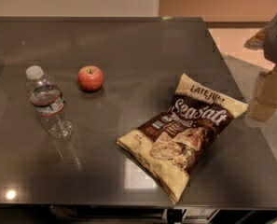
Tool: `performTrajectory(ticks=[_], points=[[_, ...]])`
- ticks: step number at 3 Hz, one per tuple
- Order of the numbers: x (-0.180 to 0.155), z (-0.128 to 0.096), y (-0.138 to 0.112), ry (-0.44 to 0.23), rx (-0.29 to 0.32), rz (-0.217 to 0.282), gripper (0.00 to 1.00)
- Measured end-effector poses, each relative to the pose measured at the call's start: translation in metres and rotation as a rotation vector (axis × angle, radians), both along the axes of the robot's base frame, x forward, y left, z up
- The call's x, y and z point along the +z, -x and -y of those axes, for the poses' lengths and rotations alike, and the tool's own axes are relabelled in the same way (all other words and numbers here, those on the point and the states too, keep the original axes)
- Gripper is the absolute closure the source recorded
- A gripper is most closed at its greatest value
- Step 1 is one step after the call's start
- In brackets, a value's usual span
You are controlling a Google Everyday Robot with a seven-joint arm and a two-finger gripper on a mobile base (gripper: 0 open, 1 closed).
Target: Move brown chip bag near apple
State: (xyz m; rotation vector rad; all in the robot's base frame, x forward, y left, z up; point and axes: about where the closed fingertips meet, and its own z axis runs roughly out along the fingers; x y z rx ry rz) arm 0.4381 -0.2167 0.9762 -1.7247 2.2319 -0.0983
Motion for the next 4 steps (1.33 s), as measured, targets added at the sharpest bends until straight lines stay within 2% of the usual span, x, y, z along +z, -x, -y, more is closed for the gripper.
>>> performTrajectory(ticks=[1, 4], points=[[0.0, 0.0, 0.0, 0.0, 0.0, 0.0, 0.0], [-0.02, -0.03, 0.001, -0.032, 0.121, -0.046, 0.0]])
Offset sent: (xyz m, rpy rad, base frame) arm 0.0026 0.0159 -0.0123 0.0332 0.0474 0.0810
